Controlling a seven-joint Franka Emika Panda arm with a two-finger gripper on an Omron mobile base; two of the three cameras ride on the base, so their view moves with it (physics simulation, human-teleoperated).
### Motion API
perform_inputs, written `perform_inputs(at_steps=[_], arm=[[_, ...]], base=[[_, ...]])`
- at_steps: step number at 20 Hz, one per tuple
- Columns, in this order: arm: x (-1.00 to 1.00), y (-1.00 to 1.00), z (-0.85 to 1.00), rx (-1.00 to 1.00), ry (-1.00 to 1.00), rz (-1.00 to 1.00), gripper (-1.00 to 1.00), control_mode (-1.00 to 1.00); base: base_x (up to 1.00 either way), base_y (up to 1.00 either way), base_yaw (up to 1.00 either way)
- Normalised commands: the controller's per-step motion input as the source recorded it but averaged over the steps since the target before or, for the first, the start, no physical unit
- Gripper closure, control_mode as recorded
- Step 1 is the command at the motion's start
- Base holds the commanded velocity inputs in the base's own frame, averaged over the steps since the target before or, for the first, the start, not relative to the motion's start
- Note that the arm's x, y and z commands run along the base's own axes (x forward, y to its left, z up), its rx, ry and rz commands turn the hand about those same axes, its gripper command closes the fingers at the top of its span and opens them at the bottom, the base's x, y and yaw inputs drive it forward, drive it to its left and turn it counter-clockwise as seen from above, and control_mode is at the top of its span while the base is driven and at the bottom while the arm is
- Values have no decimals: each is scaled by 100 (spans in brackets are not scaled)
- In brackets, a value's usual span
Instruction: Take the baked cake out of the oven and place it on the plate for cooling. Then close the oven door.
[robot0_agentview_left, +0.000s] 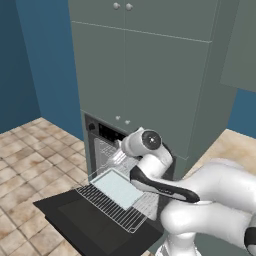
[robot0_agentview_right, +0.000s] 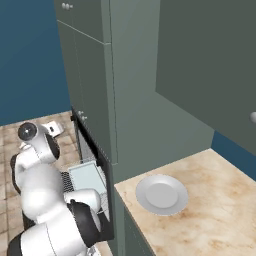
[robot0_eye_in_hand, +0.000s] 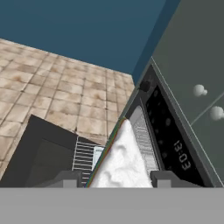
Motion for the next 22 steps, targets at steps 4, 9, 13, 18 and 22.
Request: perform_inputs(at_steps=[4, 9, 13, 18, 22], arm=[[-57, 0, 100, 0, 0, 0, 100, -100], [-66, -7, 100, 0, 0, 0, 100, -100], [-61, -34, 100, -1, 2, 0, 100, -100], [-49, -68, 73, -1, 4, 0, 100, -100], [-46, -94, 22, 0, 1, 0, 100, -100]], base=[[0, 0, 0], [0, 0, 0], [0, 0, 0], [0, 0, 0], [0, 0, 0]])
